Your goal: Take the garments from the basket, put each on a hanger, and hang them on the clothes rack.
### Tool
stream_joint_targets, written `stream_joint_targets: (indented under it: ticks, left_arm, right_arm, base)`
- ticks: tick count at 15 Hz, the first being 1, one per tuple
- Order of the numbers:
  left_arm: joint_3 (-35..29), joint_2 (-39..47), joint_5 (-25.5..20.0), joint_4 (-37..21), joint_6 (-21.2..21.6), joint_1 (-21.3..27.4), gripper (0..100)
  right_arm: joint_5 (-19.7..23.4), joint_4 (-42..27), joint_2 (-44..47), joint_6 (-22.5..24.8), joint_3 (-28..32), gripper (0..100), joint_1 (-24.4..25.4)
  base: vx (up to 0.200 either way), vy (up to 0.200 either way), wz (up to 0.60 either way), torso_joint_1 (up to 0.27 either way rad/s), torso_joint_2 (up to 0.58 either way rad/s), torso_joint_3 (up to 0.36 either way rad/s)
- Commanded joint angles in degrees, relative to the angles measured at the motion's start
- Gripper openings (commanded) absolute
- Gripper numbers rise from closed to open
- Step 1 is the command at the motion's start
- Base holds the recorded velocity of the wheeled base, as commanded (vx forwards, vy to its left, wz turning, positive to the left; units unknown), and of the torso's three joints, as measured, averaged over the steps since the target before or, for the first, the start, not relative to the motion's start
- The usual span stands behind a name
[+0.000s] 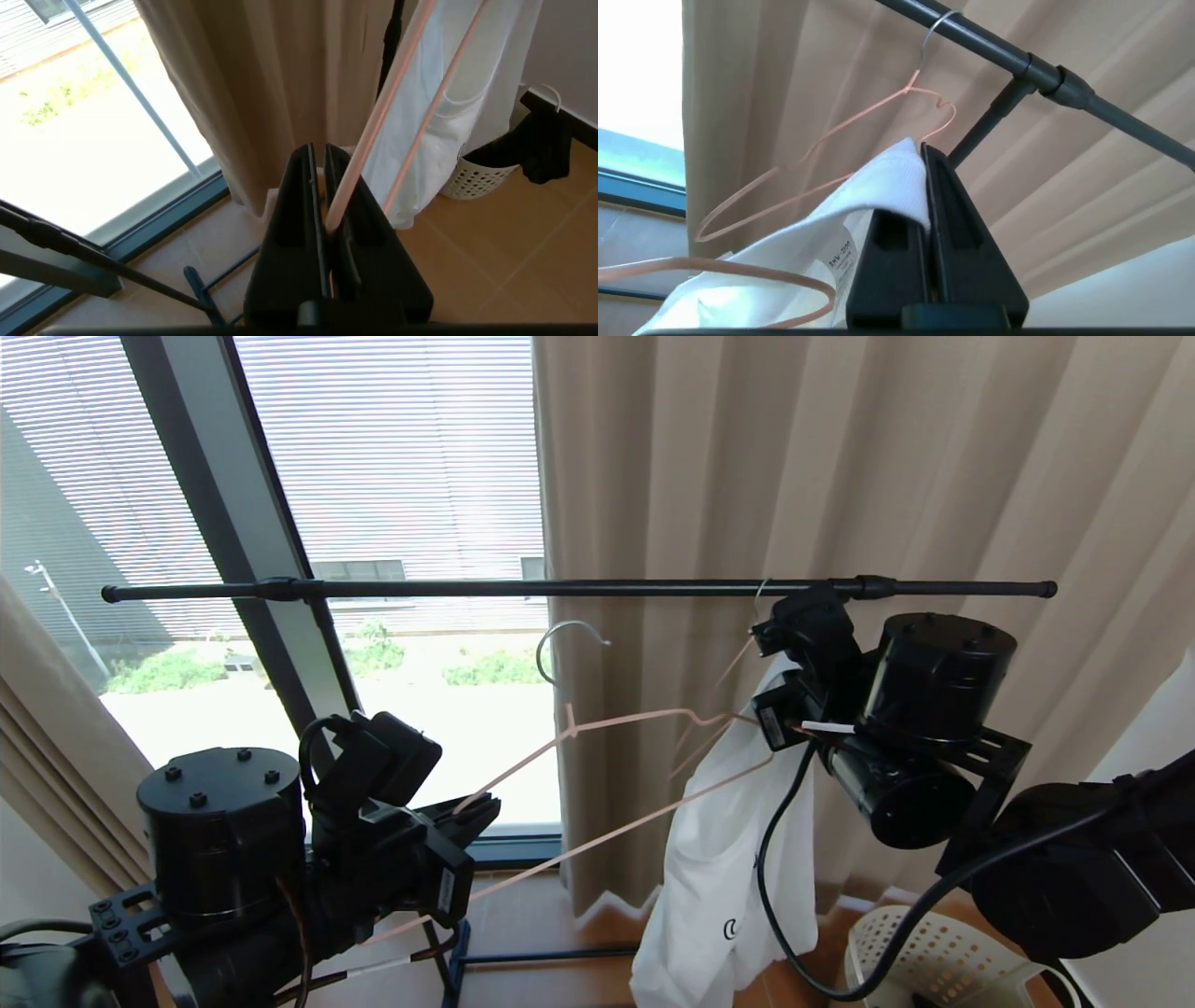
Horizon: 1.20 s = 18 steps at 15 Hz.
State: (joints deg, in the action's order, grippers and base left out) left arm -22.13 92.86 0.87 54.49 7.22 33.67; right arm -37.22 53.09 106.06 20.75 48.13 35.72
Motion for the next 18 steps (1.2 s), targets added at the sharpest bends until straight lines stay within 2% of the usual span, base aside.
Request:
stream_joint_targets:
  ticks: [1, 7, 18]
  left_arm:
    - [-0.02, 0.13, 0.01, 0.0, -0.01, 0.17, 0]
    - [0.15, 0.04, 0.01, 0.0, -0.01, 0.43, 0]
    - [0.68, 0.31, -0.07, 0.0, -0.01, 1.84, 0]
  right_arm:
    - [-0.31, 0.08, -0.06, -0.09, -0.14, 0, 2.07]
    - [-2.07, 0.08, 0.38, -1.32, -0.32, 0, 7.08]
    - [-2.16, 0.17, -0.06, -3.87, -0.84, 0, 13.68]
  base:
    - [0.0, 0.0, 0.0, 0.0, 0.0, 0.0]
    - [0.0, 0.0, 0.0, 0.0, 0.0, 0.0]
    - [0.0, 0.0, 0.0, 0.0, 0.0, 0.0]
